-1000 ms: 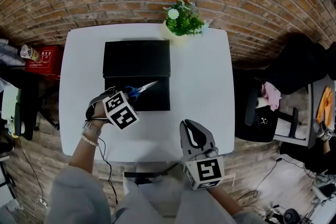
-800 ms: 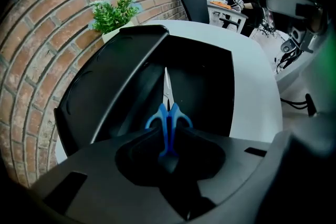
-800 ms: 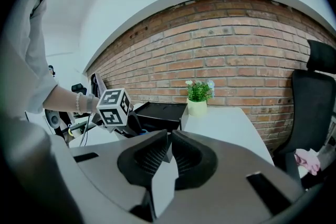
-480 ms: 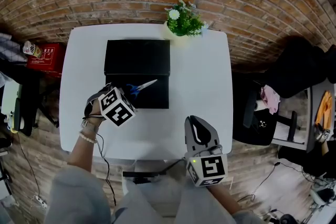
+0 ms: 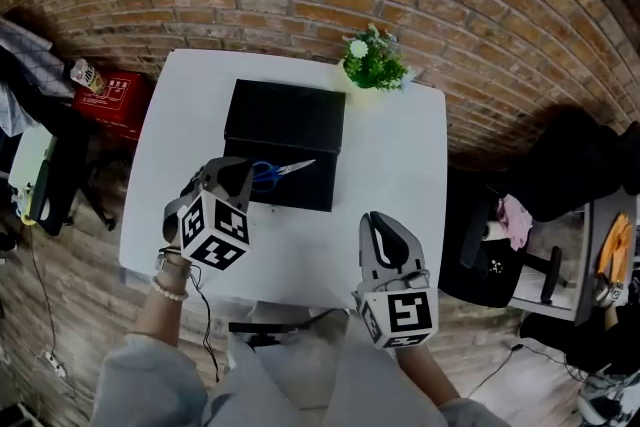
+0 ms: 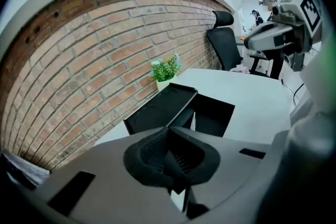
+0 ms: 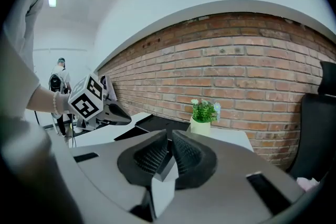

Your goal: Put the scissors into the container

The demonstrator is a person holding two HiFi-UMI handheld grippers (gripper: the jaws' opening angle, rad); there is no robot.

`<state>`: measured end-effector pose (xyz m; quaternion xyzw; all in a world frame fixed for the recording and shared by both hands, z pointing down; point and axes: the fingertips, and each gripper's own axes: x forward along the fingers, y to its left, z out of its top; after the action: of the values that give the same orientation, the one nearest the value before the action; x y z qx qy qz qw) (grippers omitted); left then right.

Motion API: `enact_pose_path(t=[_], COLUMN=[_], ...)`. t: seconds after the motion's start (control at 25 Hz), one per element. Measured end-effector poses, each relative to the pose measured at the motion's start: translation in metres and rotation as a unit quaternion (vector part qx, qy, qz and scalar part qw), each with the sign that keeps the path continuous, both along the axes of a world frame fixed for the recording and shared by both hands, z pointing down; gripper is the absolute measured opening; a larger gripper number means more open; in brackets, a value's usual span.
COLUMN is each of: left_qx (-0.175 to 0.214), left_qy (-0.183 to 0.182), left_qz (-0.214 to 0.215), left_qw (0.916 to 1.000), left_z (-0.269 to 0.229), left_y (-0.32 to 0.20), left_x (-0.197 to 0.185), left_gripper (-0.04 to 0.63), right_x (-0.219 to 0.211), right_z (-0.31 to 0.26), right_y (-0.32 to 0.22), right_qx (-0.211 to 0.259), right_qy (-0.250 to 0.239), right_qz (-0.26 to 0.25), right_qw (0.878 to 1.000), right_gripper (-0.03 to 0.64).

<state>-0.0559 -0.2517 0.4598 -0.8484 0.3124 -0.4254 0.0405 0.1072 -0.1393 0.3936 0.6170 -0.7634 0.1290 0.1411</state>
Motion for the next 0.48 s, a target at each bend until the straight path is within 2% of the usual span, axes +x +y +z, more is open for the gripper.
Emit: enact_pose_path(t=[0.2,0.48], left_qx=[0.036,0.074], left_qy=[0.073,0.157], left_qz=[-0.043,-0.085], left_qw=[0.9958,0.9812], left_z=[-0.049,-0.110], left_y=[0.018,0.049], left_x=[-0.005,-0.011], left_gripper=[0.018,0.018], right_x=[-0.012,-0.024], right_z=[-0.022,-0.047], right_y=[-0.006,-0.009], right_qx=[0.026,0.053], right_qy=[0.009,0.006], right_qz=[-0.033,-0.067], right_qw=[0.999,0.996], right_gripper=[0.057,0.057])
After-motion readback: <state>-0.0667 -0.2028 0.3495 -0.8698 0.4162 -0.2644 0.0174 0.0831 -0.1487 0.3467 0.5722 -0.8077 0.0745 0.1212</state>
